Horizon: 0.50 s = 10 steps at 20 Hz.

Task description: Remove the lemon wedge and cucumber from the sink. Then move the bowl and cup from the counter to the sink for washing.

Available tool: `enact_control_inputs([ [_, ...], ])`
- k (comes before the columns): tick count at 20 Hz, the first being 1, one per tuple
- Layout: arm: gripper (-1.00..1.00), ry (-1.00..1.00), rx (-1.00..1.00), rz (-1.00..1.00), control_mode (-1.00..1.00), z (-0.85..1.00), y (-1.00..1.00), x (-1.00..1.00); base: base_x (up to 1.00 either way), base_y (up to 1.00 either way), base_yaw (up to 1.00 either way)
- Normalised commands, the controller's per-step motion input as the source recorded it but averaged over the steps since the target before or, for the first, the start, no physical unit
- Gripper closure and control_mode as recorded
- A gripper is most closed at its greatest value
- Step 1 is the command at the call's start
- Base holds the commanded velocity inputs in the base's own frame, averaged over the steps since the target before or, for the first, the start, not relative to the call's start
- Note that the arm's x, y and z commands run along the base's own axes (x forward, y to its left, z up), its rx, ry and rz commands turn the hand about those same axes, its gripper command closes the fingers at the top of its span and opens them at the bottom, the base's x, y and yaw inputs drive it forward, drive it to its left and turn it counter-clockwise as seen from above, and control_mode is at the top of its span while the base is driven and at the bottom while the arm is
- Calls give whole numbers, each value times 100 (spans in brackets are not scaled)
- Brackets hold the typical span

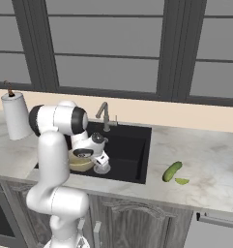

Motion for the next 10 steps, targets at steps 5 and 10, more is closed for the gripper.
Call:
enact_control_inputs([
  [5,100,-1,0,3,-100,-11,3,18,0,0,0],
  [10,100,-4,1,1,-100,-4,9,21,0,0,0],
])
